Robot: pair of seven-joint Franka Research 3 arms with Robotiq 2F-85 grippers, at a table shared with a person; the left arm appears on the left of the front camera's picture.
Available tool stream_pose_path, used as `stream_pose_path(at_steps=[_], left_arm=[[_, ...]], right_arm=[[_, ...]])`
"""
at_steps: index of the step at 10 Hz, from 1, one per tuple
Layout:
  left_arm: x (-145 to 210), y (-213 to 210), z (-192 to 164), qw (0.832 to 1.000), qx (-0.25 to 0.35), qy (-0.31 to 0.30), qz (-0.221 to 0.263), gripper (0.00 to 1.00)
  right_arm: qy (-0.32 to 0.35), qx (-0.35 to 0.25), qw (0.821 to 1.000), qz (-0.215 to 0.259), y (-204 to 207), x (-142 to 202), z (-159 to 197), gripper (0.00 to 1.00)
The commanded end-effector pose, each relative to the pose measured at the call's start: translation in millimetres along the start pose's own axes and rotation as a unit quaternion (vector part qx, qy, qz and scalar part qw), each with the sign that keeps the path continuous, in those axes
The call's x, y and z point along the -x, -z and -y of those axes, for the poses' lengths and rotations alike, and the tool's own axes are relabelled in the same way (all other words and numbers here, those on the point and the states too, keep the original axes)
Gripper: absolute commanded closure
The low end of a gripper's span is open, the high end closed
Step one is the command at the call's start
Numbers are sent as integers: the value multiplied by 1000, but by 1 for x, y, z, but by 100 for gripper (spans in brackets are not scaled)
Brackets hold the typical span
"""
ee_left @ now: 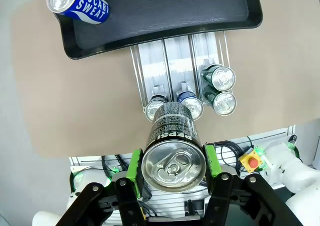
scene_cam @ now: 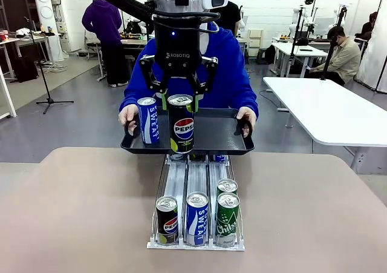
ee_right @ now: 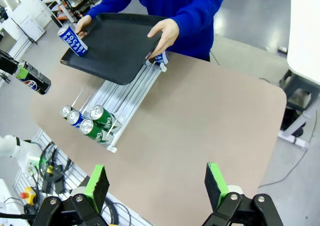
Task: Retrieve and hand over the desired beverage to the person.
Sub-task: Place the picked can on the Handle tray extended by the person.
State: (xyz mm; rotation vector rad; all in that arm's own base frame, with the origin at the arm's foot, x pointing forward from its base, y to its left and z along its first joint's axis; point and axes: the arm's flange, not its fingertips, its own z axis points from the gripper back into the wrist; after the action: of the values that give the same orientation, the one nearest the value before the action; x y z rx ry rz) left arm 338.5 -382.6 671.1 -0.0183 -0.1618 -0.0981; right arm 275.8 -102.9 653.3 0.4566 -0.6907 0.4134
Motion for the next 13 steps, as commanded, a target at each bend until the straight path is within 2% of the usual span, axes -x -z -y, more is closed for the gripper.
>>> stream_pose_path(at_steps=[1,4,7,8,10,12,13], left_arm=[[0,0,0,1000,0,0,0,42],[-76,11,23,999,-13,-1,38,42],[-144,43,29,997,-21,-29,62,42],[-160,51,29,998,-7,-38,58,42],[-183,62,31,997,-8,-52,55,42],[-188,62,34,996,-8,-74,52,42],[-177,79,20,998,2,-40,48,42]], right_arm=[[-3,-9,1000,3,1,0,1,0],[-3,-9,1000,3,1,0,1,0],[-3,-9,1000,3,1,0,1,0],[-3,-9,1000,3,1,0,1,0],[-3,-9,1000,3,1,0,1,0],[-3,-9,1000,3,1,0,1,0],[-3,-9,1000,3,1,0,1,0]])
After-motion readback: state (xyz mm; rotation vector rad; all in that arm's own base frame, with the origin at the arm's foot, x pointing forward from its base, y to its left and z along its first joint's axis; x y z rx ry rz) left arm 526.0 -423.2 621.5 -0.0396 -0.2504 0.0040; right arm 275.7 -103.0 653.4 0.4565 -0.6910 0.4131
